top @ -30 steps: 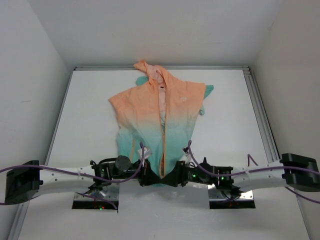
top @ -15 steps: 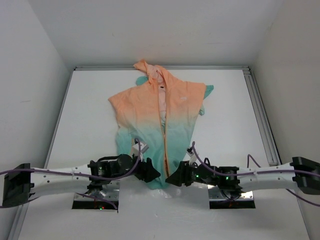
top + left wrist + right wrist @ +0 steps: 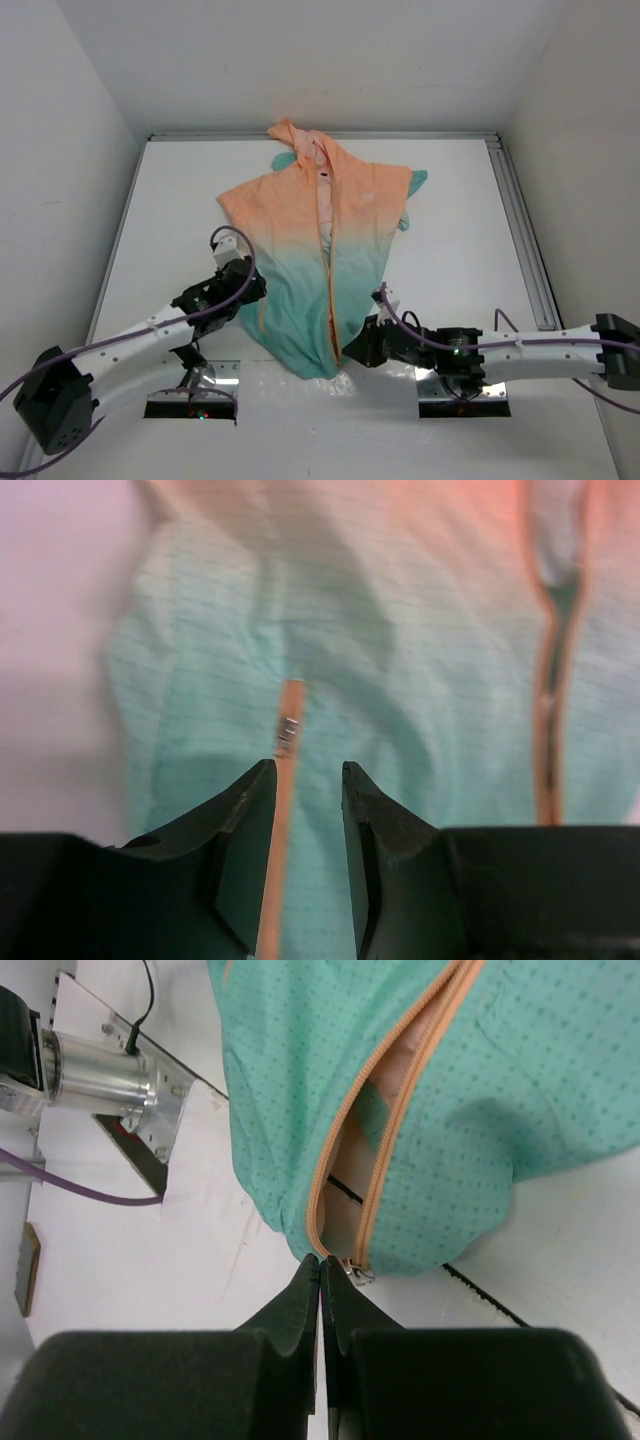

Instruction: Zip up the jacket

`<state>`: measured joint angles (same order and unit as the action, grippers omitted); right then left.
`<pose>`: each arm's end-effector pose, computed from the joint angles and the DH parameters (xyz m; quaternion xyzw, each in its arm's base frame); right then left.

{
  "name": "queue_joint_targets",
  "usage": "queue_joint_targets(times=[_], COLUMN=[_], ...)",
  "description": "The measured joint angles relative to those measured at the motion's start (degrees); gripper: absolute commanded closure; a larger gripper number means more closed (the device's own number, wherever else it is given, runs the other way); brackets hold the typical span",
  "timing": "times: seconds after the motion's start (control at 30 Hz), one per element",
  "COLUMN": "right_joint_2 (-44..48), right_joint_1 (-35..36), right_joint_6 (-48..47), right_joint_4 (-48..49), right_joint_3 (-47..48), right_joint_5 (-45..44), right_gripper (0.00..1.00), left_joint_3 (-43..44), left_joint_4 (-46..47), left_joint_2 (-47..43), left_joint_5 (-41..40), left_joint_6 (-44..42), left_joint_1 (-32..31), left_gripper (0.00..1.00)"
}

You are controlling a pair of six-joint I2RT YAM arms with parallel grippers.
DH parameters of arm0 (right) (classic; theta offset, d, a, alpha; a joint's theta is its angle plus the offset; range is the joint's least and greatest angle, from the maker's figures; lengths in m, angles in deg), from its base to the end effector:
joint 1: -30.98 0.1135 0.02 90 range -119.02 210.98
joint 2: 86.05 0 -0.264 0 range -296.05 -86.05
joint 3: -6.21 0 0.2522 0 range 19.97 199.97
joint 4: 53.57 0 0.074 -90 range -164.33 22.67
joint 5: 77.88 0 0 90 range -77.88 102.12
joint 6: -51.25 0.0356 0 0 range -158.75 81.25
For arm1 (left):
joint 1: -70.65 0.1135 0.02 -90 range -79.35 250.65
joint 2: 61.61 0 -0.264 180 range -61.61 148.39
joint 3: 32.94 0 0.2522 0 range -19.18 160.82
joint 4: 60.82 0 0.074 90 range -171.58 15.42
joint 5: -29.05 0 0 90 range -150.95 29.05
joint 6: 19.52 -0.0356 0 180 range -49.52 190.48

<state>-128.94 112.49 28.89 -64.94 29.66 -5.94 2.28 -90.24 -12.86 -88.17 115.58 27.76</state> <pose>0.0341 0.1537 0.1540 -0.0267 0.8618 0.4339 0.2613 0.1345 -0.1027 0.1810 -0.1111 0.8892 -0.1142 0.4289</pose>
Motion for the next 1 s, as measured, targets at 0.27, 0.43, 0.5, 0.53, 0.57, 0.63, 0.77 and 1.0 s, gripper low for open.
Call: queue_joint_targets(times=[0.27,0.43,0.5,0.53,0.57,0.63,0.77,1.0], right_joint_2=[0.17,-0.17,-0.98,-1.42,-1.92,-2.95,-4.31,-4.72], right_joint_1=[0.02,0.02,0.00,0.00,0.00,0.00,-0.04,-0.42], right_joint_6=[-2.69,-3.63,-3.89,-4.09,-4.31,-4.76,-5.99,-8.39], right_joint_4=[-2.16,-2.49,-2.40,-2.45,-2.47,-2.69,-3.54,-5.90], right_joint_3=[0.66,0.83,1.27,1.55,1.92,3.10,6.45,10.56], right_joint_5=[-1.73,-3.43,-4.57,-5.27,-6.14,-7.89,-12.70,-17.03], right_gripper=[1.00,1.00,0.98,0.97,0.97,0.93,0.83,0.92], left_joint_3=[2.69,12.02,18.56,21.86,26.36,34.27,48.89,46.53], left_joint_4=[8.90,15.30,16.94,17.70,17.86,19.82,19.87,18.49], left_joint_2=[20.50,35.91,42.99,46.47,50.69,58.03,68.39,59.76], left_joint_5=[8.50,10.78,11.69,12.11,12.59,13.73,15.78,18.18], left_joint_6=[-4.55,-5.62,-6.10,-6.34,-6.69,-7.39,-9.57,-11.32], left_joint_1=[12.04,12.57,12.70,12.79,12.94,13.35,14.16,14.38], left_gripper=[0.75,0.76,0.78,0.78,0.79,0.82,0.73,0.55])
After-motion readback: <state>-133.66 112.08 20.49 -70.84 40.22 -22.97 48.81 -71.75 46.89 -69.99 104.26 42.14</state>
